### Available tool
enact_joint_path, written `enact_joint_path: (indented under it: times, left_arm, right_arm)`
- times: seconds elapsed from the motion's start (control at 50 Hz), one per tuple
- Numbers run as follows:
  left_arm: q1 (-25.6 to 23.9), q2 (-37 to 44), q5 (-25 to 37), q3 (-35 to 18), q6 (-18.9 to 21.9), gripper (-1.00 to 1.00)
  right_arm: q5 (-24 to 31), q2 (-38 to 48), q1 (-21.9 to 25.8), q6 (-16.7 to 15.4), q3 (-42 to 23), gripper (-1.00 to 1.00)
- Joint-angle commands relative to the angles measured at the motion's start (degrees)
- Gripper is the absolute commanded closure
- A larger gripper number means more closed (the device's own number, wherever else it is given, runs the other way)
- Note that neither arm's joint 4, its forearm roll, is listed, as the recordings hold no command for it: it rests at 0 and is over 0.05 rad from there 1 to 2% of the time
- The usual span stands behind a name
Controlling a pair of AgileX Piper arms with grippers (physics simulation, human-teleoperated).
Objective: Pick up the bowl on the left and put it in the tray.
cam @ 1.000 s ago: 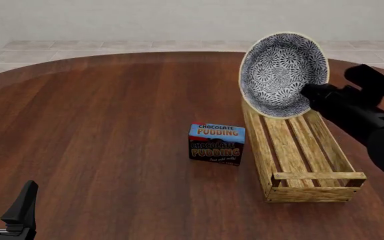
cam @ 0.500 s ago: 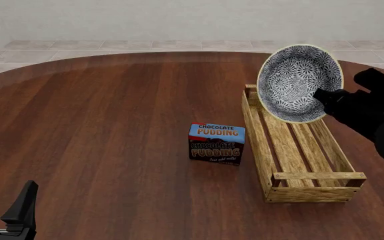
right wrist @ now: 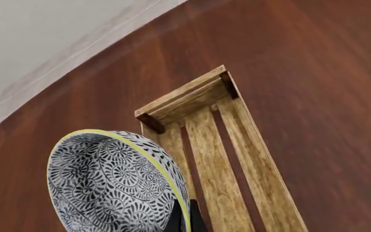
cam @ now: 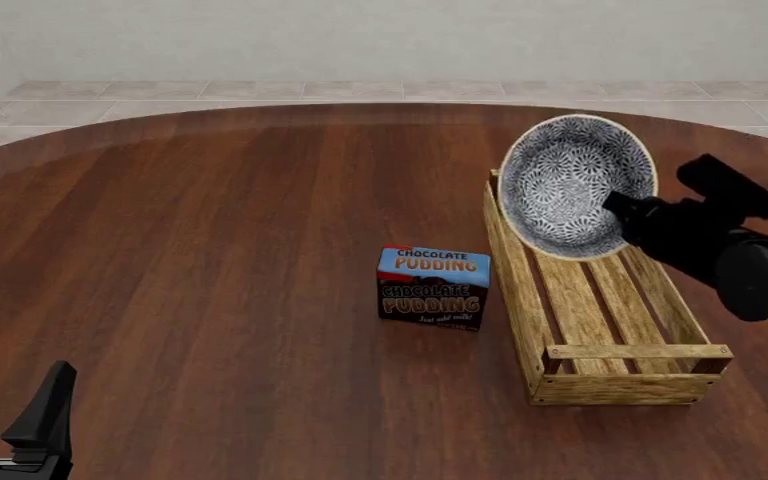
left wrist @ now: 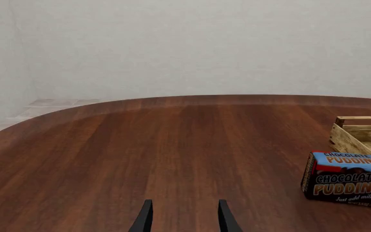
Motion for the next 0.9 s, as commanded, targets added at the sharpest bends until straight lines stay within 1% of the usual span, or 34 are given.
enact_joint_path:
  times: [0.02, 0.04, 0.18, 0.24, 0.26, 0.28, 0.3, 0.32, 0.36, 0.38, 0.4, 0.44, 0.46, 0.48, 0.5, 0.52, 0.56, 0.64, 0.66, 0.68, 0.7, 0.72, 0.76, 0.9]
  left_arm:
    - [0.0, 0.0, 0.0, 0.0, 0.0, -1.0]
    - [0.0, 0.0, 0.0, 0.0, 0.0, -1.0]
    - [0.0, 0.0, 0.0, 0.0, 0.0, -1.0]
    - [0.0, 0.0, 0.0, 0.0, 0.0, -1.0]
    - [0.0, 0.0, 0.0, 0.0, 0.0, -1.0]
    - [0.0, 0.0, 0.0, 0.0, 0.0, -1.0]
    - [0.0, 0.0, 0.0, 0.0, 0.0, -1.0]
    - [0.0, 0.0, 0.0, 0.0, 0.0, -1.0]
    - [0.0, 0.0, 0.0, 0.0, 0.0, -1.0]
    - [0.0, 0.0, 0.0, 0.0, 0.0, -1.0]
    - [0.0, 0.0, 0.0, 0.0, 0.0, -1.0]
    - [0.0, 0.0, 0.0, 0.0, 0.0, -1.0]
    - [0.0, 0.0, 0.0, 0.0, 0.0, -1.0]
    - [0.0, 0.0, 0.0, 0.0, 0.0, -1.0]
    - [0.0, 0.0, 0.0, 0.0, 0.0, -1.0]
    - [0.0, 0.0, 0.0, 0.0, 0.0, -1.0]
    - [0.0, 0.0, 0.0, 0.0, 0.0, -1.0]
    - [0.0, 0.0, 0.0, 0.0, 0.0, -1.0]
    - [0.0, 0.0, 0.0, 0.0, 0.0, -1.0]
    - [0.0, 0.0, 0.0, 0.0, 0.0, -1.0]
    - [0.0, 0.0, 0.0, 0.0, 0.0, -1.0]
    - [0.0, 0.0, 0.0, 0.0, 0.0, -1.0]
    - [0.0, 0.0, 0.0, 0.0, 0.0, -1.0]
    - [0.0, 0.0, 0.0, 0.0, 0.0, -1.0]
  right_arm:
    - [-0.24, 1.42, -2.46, 2.59, -0.06, 1.0]
    - [-0.07, 1.26, -2.49, 2.2, -0.2, 1.0]
    - [0.2, 1.56, -3.07, 2.93, -0.25, 1.0]
    - [-0.05, 2.07, -3.03, 3.79, -0.06, 1.0]
    - [-0.25, 2.27, -2.28, 4.52, 0.14, 1.0]
    - [-0.46, 2.64, -2.67, 5.37, 0.42, 1.0]
    - [-0.28, 2.34, -3.01, 4.84, 0.27, 1.0]
    - [-0.64, 2.47, -2.42, 6.06, 0.7, 1.0]
    - [-0.5, 2.48, -2.56, 5.82, 0.57, 1.0]
    - [-0.69, 2.52, -1.81, 6.21, 0.67, 1.0]
    - [-1.25, 2.99, -0.62, 7.76, 1.16, 1.0]
    - [-1.25, 3.19, -0.96, 7.34, 0.97, 1.0]
    - [-1.69, 3.51, -0.79, 8.06, 1.27, 1.0]
    - [-1.7, 3.55, -0.85, 7.96, 1.25, 1.0]
    - [-2.23, 4.07, 0.01, 9.13, 1.65, 1.0]
    - [-2.43, 4.41, -0.24, 9.4, 1.74, 1.0]
    - [-2.36, 4.2, -0.77, 8.92, 1.63, 1.0]
    - [-3.39, 5.05, -0.22, 10.26, 2.22, 1.0]
    - [-3.16, 5.22, -1.81, 9.81, 2.05, 1.0]
    - [-3.39, 5.22, -1.51, 10.0, 2.16, 1.0]
    - [-3.9, 5.47, -0.89, 11.03, 2.54, 1.0]
    - [-3.62, 5.3, -1.98, 10.55, 2.36, 1.0]
    - [-3.86, 5.35, -1.77, 11.23, 2.6, 1.0]
    - [-4.15, 5.87, -3.13, 11.27, 2.71, 1.0]
